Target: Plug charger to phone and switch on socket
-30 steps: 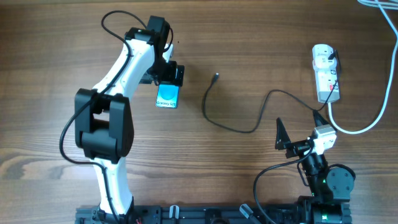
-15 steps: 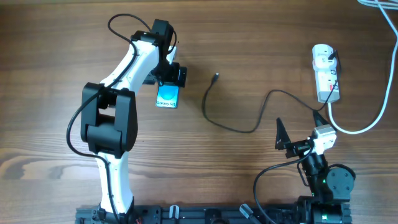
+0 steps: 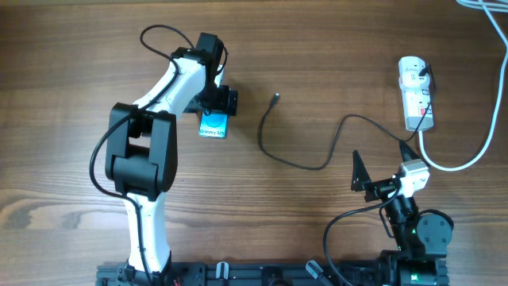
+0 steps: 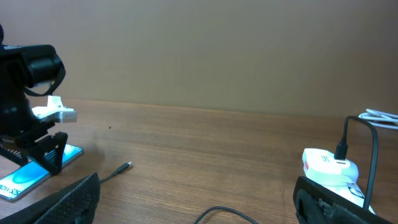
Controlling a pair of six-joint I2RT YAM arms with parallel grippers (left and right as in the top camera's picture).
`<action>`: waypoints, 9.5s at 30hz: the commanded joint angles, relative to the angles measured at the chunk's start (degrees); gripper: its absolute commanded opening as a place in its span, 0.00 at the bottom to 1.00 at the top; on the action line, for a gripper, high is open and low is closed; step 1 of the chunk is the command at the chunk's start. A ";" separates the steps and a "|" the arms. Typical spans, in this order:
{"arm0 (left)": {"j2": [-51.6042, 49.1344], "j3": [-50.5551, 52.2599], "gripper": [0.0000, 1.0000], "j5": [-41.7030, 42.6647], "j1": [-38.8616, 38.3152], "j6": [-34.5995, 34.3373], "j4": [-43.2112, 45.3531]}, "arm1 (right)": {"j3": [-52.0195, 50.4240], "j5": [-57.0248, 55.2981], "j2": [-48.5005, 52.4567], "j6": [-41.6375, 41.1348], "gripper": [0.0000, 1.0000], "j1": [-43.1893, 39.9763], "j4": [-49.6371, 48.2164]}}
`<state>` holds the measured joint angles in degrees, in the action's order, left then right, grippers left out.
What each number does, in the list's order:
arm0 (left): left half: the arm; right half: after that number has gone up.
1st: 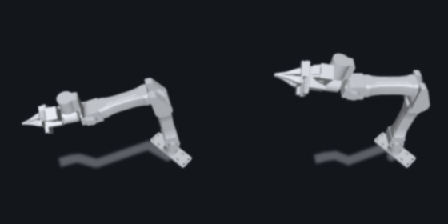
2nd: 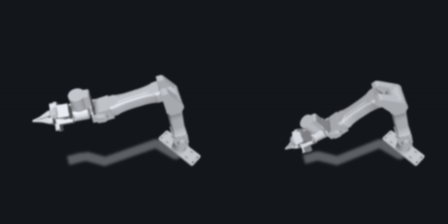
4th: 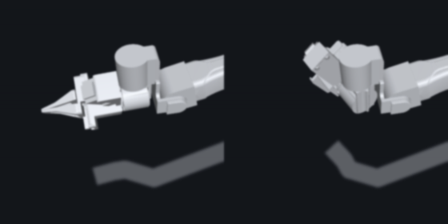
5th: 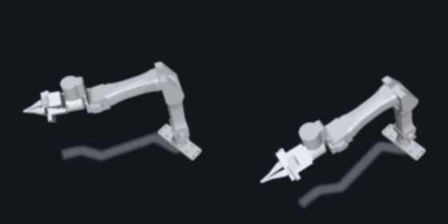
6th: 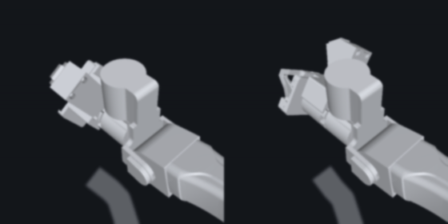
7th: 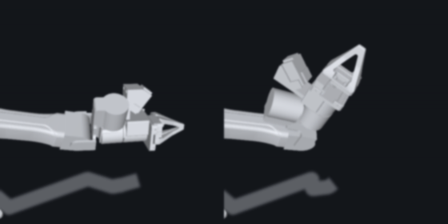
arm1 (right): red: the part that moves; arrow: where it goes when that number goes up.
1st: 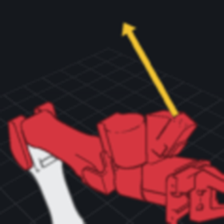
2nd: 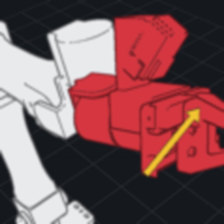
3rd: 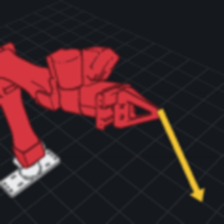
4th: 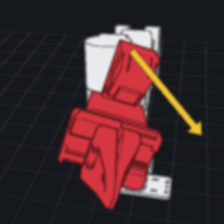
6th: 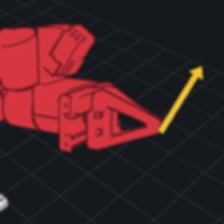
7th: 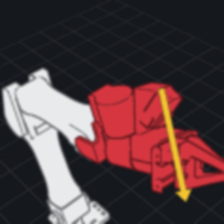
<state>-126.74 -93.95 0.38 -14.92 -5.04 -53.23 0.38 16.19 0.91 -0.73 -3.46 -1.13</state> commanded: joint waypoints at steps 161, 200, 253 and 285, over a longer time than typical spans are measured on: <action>22.62 3.63 0.60 69.72 3.91 -61.53 1.36 | -0.09 -0.72 -0.11 0.70 1.00 0.28 -0.15; 22.62 3.63 0.61 69.37 3.96 -61.20 1.40 | -0.09 -0.72 -0.11 0.70 1.00 0.28 -0.15; 22.60 3.63 0.56 10.21 2.64 -51.17 -5.66 | 46.64 32.06 56.78 -14.49 1.00 0.28 24.50; 22.60 3.63 0.57 24.09 -1.53 -69.20 -3.98 | 47.89 14.62 89.79 -52.89 0.66 30.88 -13.20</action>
<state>-106.15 -90.26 21.56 -16.36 -73.45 -57.43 47.40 32.45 88.36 -51.83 26.00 -11.66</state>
